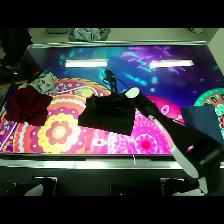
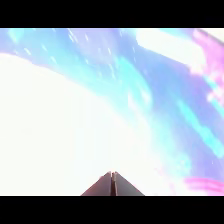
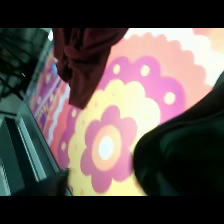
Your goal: Fold the shirts.
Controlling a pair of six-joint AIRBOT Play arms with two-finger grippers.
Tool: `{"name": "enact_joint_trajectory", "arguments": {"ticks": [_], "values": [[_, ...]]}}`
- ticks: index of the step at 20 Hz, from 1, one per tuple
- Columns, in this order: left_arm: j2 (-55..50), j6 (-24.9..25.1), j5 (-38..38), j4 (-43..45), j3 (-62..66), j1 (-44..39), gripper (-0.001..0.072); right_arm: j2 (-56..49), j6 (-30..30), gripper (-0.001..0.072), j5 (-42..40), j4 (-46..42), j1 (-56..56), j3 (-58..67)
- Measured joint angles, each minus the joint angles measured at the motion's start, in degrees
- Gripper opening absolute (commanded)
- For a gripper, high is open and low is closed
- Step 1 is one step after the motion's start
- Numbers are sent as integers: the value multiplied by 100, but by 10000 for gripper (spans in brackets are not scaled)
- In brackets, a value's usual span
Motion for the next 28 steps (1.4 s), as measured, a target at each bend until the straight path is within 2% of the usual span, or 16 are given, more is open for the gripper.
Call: {"name": "enact_joint_trajectory", "arguments": {"ticks": [3,5,7,9,11,12,14,16,17,18,19,20,22,24,28], "values": [[186,85,-142,76,-28,22,32,-227,-350,700,-197,367,-7,0],[238,181,-175,101,-70,13,32,-131,-389,699,201,-57,-385,0],[264,247,-197,140,-118,13,32,120,-105,687,820,-990,-964,2],[275,275,-205,195,-151,11,32,369,354,614,1567,-2306,-1622,0],[289,304,-216,234,-164,9,33,518,787,608,2277,-3440,-2210,-162],[289,306,-219,249,-170,7,33,555,933,608,2514,-3718,-2415,-343],[293,315,-225,269,-175,7,33,614,1056,608,2579,-3727,-2653,-890],[291,323,-229,278,-181,7,33,634,1012,607,2256,-3209,-2673,-1482],[293,323,-225,278,-179,7,33,616,970,552,2009,-2929,-2621,-1735],[291,323,-227,282,-181,7,33,579,940,447,1860,-2743,-2557,-1921],[293,323,-227,284,-181,7,33,531,918,223,1685,-2542,-2481,-2059],[293,323,-227,284,-181,7,33,490,901,49,1526,-2358,-2404,-2162],[293,323,-227,286,-181,7,33,466,787,38,1322,-2002,-2315,-2260],[293,326,-227,286,-181,7,33,549,404,38,1204,-1659,-2350,-2188],[293,459,-223,289,-181,7,33,1047,-46,38,1565,-1432,-3097,-1499]]}}
